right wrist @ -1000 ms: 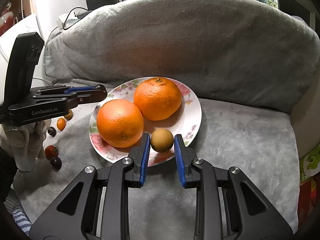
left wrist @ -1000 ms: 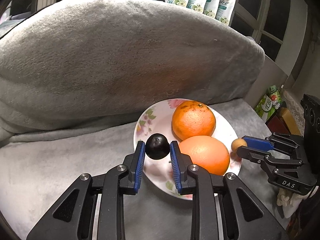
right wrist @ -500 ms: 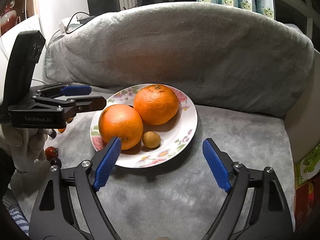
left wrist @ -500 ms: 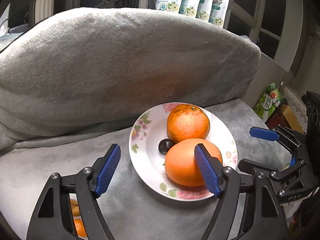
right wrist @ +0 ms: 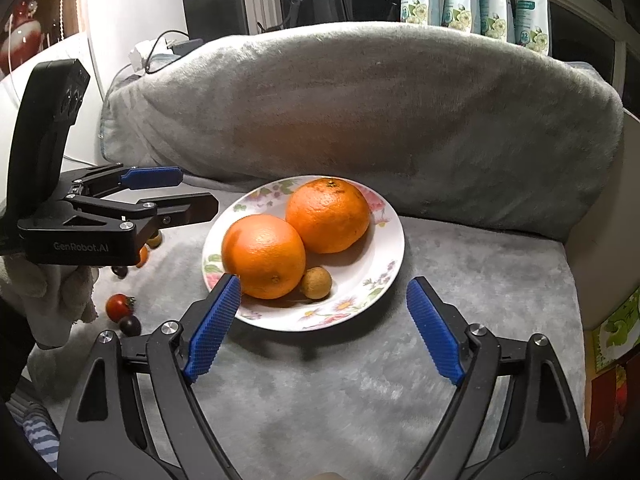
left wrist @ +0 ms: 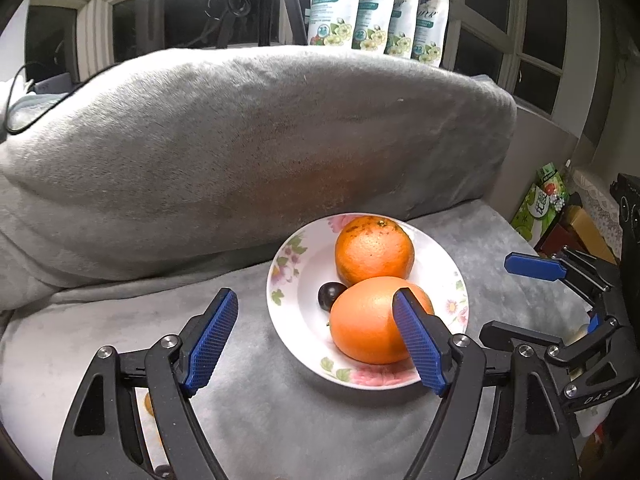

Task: Organize fruits
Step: 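Withdraw both tools from the plate toward the remaining loose fruits, then close the left tool on the stemmed tangerine while the right tool closes on a kumquat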

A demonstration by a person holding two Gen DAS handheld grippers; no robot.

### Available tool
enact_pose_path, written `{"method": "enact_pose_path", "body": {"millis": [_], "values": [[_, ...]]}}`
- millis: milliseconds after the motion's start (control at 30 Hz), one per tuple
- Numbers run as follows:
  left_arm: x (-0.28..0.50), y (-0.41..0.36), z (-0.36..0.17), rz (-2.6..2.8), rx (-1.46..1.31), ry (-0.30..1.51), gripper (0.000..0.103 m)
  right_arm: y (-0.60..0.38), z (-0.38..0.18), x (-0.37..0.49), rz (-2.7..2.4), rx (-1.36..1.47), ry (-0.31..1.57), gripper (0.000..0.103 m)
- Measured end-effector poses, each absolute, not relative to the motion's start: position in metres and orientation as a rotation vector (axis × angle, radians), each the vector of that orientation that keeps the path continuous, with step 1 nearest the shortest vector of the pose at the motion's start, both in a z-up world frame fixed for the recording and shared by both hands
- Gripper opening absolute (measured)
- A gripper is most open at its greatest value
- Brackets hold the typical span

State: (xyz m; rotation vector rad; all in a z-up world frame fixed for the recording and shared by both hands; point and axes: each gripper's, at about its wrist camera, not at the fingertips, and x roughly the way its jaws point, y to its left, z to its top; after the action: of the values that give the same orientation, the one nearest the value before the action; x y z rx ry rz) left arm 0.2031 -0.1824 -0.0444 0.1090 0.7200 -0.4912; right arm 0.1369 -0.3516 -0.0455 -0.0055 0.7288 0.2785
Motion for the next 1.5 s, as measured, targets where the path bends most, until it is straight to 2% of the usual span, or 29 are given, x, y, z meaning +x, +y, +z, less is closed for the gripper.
{"method": "enact_pose_path", "body": {"millis": [267, 600, 1233, 1300, 1367, 1500], "values": [[0.181, -0.164, -0.032, -0.480, 0.102, 0.676, 0.080, -0.343, -0.037, 0.130, 0.286, 0.002, 0.724, 0.087], [0.148, -0.102, -0.015, -0.417, 0.043, 0.619, 0.080, -0.324, -0.022, 0.126, 0.355, 0.071, 0.718, 0.087], [0.095, -0.014, -0.051, -0.281, -0.029, 0.659, 0.079, -0.243, -0.026, 0.138, 0.526, 0.059, 0.772, 0.087], [0.088, -0.009, -0.058, -0.267, -0.020, 0.666, 0.076, -0.234, -0.029, 0.140, 0.544, 0.063, 0.785, 0.083], [0.083, -0.004, -0.064, -0.260, -0.016, 0.680, 0.068, -0.224, -0.034, 0.145, 0.562, 0.066, 0.812, 0.076], [0.072, 0.008, -0.075, -0.239, -0.012, 0.705, 0.065, -0.206, -0.045, 0.155, 0.586, 0.086, 0.866, 0.071]]}}
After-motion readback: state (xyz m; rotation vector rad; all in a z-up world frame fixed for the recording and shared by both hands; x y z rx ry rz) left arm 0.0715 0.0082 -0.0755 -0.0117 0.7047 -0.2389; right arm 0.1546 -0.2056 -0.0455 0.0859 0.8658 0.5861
